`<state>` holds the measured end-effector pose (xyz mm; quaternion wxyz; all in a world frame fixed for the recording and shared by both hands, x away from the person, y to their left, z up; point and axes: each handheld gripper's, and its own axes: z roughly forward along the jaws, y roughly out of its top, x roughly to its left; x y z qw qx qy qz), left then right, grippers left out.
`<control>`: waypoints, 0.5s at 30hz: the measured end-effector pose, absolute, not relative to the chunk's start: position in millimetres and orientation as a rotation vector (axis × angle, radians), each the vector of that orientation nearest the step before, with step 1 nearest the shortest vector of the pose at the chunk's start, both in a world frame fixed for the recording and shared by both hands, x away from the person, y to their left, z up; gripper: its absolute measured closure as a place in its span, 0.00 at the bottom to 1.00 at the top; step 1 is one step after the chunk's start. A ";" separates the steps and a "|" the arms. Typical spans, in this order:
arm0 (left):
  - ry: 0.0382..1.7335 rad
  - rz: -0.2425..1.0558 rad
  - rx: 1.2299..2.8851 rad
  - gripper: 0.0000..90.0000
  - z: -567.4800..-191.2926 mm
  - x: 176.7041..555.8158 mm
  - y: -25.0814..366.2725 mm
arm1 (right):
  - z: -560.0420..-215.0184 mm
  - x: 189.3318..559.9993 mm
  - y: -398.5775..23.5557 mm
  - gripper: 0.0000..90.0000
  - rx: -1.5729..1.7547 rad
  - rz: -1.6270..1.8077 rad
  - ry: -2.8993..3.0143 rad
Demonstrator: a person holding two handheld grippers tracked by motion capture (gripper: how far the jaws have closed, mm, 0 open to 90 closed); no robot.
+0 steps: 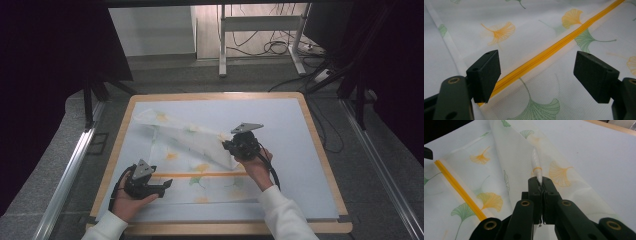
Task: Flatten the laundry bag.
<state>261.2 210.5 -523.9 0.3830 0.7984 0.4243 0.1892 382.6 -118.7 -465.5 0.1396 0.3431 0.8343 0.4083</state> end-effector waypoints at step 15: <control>1.081 0.484 2.035 0.24 -523.5 260.8 210.5 | -466.3 389.5 -130.9 0.96 1.039 1.183 2.383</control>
